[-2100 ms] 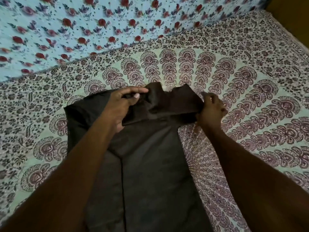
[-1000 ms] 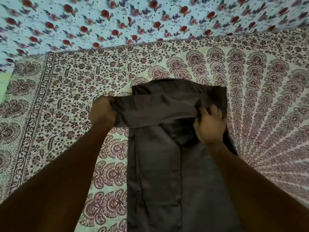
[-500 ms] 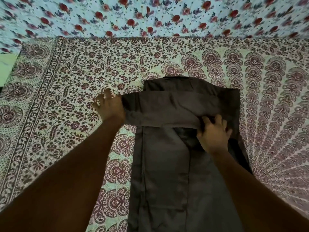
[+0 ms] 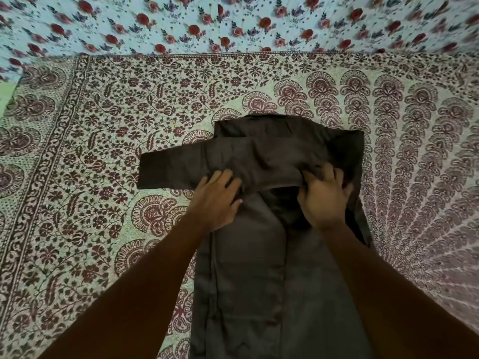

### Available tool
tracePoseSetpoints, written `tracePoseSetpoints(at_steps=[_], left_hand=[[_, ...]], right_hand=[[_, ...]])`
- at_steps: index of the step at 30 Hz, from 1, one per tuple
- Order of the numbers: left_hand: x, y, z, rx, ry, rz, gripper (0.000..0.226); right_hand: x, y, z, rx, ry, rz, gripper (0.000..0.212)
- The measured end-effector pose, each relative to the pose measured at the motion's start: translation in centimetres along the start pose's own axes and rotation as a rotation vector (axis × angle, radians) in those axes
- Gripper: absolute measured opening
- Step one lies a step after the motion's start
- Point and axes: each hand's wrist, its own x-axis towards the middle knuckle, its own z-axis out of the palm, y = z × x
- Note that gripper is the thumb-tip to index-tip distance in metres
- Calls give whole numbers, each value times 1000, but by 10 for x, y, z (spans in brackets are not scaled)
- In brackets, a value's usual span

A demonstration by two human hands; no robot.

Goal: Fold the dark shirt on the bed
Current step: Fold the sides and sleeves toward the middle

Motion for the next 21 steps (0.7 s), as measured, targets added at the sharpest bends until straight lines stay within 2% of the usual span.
tracePoseSetpoints(at_steps=[3, 6, 8, 11, 14, 17, 19, 21], left_hand=[[0, -7, 2, 40, 17, -17, 33], [4, -11, -1, 38, 47, -55, 27], [7, -5, -2, 18, 82, -13, 19], [15, 18, -1, -20, 77, 93, 27], [25, 54, 4, -8, 6, 209, 36], [35, 94, 7, -62, -38, 251, 46], [46, 124, 9, -60, -65, 285, 56], [58, 147, 7, -3, -117, 314, 67]], right_hand=[[2, 0, 1, -40, 18, -40, 43], [0, 8, 2, -51, -19, 2, 56], [-7, 19, 3, -37, -41, 61, 65], [-19, 39, 4, -16, -17, 132, 71], [-32, 64, 2, -14, 18, 262, 62], [-48, 85, 2, 61, 24, 403, 48], [-54, 99, 1, 131, 27, 412, 38], [-55, 104, 0, 147, 33, 325, 32]])
